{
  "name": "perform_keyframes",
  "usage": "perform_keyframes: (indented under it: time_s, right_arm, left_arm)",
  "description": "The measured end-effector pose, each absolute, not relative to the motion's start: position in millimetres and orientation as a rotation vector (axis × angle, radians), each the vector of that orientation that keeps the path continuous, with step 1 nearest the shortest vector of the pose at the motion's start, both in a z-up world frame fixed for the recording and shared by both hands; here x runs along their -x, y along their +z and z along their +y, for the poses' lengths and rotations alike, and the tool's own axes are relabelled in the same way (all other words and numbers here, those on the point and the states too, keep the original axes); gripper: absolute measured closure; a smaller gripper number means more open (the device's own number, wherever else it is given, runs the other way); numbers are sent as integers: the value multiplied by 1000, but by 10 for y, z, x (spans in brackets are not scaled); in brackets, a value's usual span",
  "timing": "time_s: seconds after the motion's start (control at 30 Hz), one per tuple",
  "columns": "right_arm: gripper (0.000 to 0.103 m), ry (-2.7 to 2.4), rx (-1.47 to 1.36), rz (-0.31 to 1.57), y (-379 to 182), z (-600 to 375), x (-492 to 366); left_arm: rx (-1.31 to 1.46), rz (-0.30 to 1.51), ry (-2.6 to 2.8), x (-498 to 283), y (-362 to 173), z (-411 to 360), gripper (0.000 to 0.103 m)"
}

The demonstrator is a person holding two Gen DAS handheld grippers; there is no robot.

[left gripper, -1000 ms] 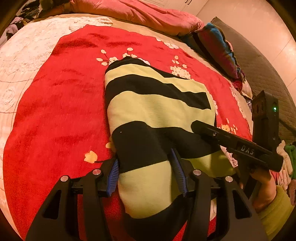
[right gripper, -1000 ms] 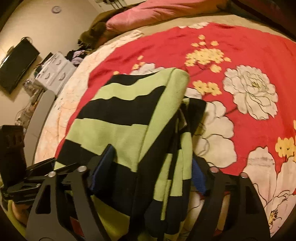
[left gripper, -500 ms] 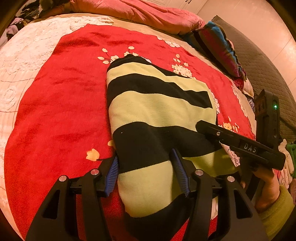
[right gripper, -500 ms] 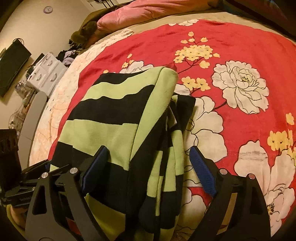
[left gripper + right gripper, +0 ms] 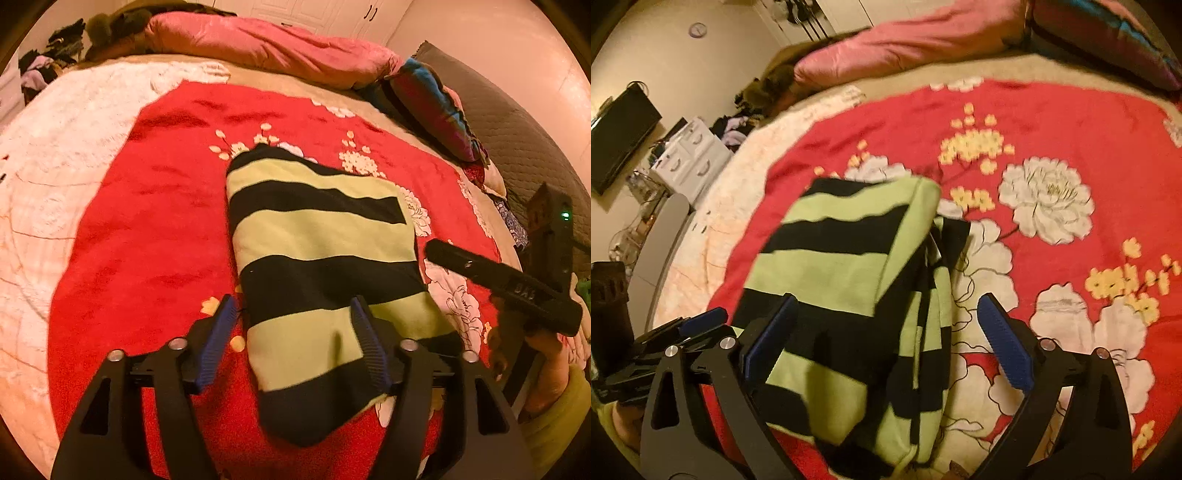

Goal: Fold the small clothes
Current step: 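Pull both grippers back from the folded striped bundle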

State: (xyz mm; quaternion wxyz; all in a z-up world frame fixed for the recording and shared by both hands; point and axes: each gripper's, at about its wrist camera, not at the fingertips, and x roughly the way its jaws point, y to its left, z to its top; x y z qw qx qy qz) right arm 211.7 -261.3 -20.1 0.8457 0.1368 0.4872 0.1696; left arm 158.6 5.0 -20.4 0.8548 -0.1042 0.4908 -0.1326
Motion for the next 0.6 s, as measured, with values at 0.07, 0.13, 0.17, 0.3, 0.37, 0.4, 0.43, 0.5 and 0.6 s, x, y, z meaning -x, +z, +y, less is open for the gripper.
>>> perform_keyframes:
  time_s: [0.07, 0.13, 0.17, 0.3, 0.37, 0.4, 0.43, 0.5, 0.6]
  right_arm:
    - [9, 360, -281, 994, -92, -2631, -2045]
    - [9, 356, -266, 954, 37, -2647, -1950]
    - [9, 354, -259, 941, 79, -2643, -1918]
    - [9, 339, -202, 871, 296, -2644, -1707]
    - [9, 330, -178, 847, 373, -2631, -1599]
    - [9, 322, -165, 835, 407, -2627, -1532]
    - [9, 316, -160, 828, 426, -2626, -1473]
    - [9, 301, -159, 824, 452, -2635, -1357]
    - [9, 285, -171, 842, 457, -2644, -1186]
  left_arm:
    - [216, 1013, -275, -1518, -123, 70, 32]
    - [210, 991, -266, -1449, -27, 91, 29]
    - [209, 981, -260, -1427, 11, 108, 18]
    - [206, 928, -248, -1257, 197, 153, 5]
    - [200, 907, -234, -1162, 279, 166, 5]
    - [197, 899, -230, -1113, 312, 170, 5]
    - [193, 899, -229, -1052, 340, 168, 4]
    - [182, 899, -226, -957, 375, 171, 4]
    - [158, 901, -218, -795, 386, 161, 4]
